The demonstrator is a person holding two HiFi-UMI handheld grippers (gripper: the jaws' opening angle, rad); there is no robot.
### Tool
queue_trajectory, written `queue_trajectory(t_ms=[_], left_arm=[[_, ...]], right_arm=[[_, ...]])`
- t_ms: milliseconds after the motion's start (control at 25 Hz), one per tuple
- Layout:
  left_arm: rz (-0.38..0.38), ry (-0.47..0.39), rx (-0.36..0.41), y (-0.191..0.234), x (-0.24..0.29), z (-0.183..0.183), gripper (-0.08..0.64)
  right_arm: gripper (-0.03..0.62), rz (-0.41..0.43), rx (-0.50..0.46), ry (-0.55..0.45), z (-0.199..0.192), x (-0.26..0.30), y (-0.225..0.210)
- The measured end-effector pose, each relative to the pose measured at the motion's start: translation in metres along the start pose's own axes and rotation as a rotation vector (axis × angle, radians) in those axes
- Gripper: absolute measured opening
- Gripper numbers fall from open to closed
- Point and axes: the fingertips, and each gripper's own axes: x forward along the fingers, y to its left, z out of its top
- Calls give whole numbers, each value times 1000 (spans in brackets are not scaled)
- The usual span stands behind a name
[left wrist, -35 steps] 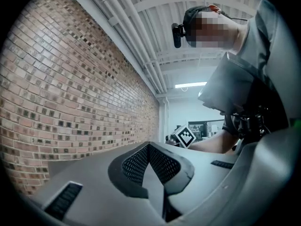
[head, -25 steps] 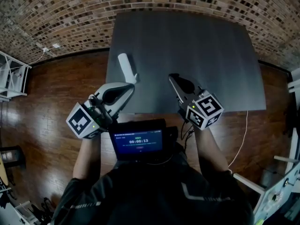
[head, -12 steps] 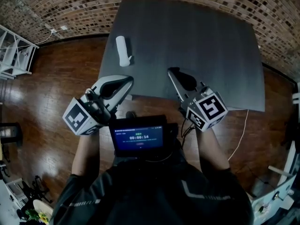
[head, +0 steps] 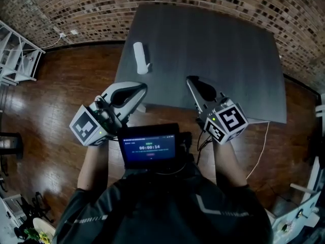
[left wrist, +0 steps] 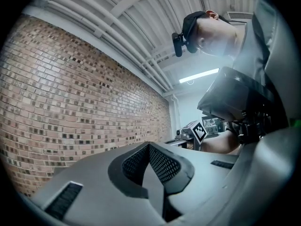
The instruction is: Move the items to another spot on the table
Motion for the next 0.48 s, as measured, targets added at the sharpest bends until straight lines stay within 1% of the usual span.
queue_trajectory(t_ms=[120, 480], left_arm=[[-10, -10, -1, 3, -7, 3, -8], [-5, -23, 8, 6, -10, 4, -8]], right_arm=[[0, -7, 1, 8, 0, 5, 5], [0, -7, -15, 9, 2, 9, 5]])
